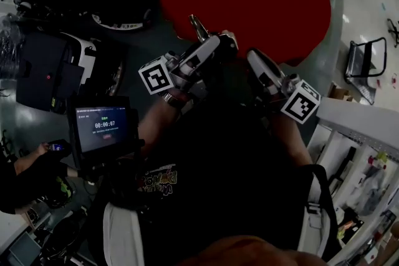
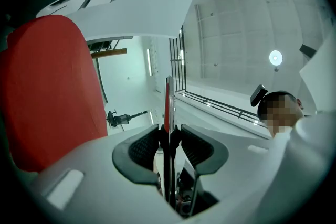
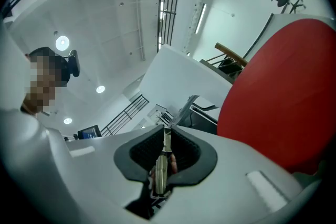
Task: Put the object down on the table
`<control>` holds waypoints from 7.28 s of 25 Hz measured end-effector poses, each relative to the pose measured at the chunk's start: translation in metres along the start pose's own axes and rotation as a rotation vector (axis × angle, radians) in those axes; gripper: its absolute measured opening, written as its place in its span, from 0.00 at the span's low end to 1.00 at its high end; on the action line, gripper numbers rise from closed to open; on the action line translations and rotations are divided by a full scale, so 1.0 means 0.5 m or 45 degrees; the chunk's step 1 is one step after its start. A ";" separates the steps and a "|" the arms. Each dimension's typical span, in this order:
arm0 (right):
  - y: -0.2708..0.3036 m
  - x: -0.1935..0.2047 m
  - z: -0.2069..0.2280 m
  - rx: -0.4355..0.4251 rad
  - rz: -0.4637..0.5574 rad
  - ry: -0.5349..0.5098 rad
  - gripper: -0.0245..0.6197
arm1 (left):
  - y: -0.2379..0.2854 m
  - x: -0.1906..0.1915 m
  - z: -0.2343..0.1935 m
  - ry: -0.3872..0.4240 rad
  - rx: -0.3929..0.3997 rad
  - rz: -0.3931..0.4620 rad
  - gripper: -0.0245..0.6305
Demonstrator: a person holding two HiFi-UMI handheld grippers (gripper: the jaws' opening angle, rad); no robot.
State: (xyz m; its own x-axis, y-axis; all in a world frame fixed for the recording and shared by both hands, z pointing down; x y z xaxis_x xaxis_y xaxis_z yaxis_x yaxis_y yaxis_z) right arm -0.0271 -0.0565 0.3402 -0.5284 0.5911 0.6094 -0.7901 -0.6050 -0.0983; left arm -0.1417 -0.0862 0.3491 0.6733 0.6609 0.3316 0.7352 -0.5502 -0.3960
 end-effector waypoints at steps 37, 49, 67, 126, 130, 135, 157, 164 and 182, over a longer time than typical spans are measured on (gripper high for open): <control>-0.320 0.039 0.030 -0.145 -0.128 0.325 0.05 | 0.108 0.391 0.063 -0.077 0.082 -0.213 0.27; -0.344 -0.006 0.036 -0.165 -0.072 0.275 0.05 | 0.074 0.287 0.039 -0.042 0.002 0.068 0.20; -0.420 -0.145 0.058 -0.099 0.135 0.192 0.05 | 0.053 0.387 -0.049 0.199 -0.458 -0.257 0.20; 0.287 -0.278 1.058 0.776 -0.277 0.142 0.05 | -0.064 -0.059 -0.282 0.284 -0.885 0.312 0.19; 0.291 -0.279 1.049 0.737 -0.276 0.145 0.05 | -0.059 -0.057 -0.281 0.276 -0.874 0.315 0.19; 0.287 -0.274 1.058 0.704 -0.256 0.225 0.05 | -0.057 -0.048 -0.281 0.261 -0.870 0.303 0.19; 0.192 -0.329 0.978 0.751 -0.153 0.093 0.07 | -0.077 -0.049 -0.235 0.265 -0.769 0.289 0.19; 0.218 -0.296 0.647 0.390 -0.213 -0.135 0.05 | -0.078 -0.062 -0.195 0.275 -0.629 0.246 0.19; 0.027 0.023 0.153 0.200 -0.231 -0.065 0.05 | -0.136 0.055 -0.124 0.177 -0.469 -0.035 0.18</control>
State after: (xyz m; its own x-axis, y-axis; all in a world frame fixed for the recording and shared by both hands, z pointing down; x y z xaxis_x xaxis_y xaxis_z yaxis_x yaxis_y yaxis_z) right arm -0.0202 -0.0986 0.4060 -0.3624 0.6723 0.6455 -0.8105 -0.5692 0.1378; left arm -0.1685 -0.0622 0.4381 0.6387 0.6165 0.4605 0.7153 -0.6963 -0.0600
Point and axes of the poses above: the fingertips, and each gripper's own axes: y forward along the fingers, z to its right, x out of its underside, the point moved 2 cm from there along -y, backward along the fingers, and after that the axes turned 1 degree about -x, right-handed, at the moved point
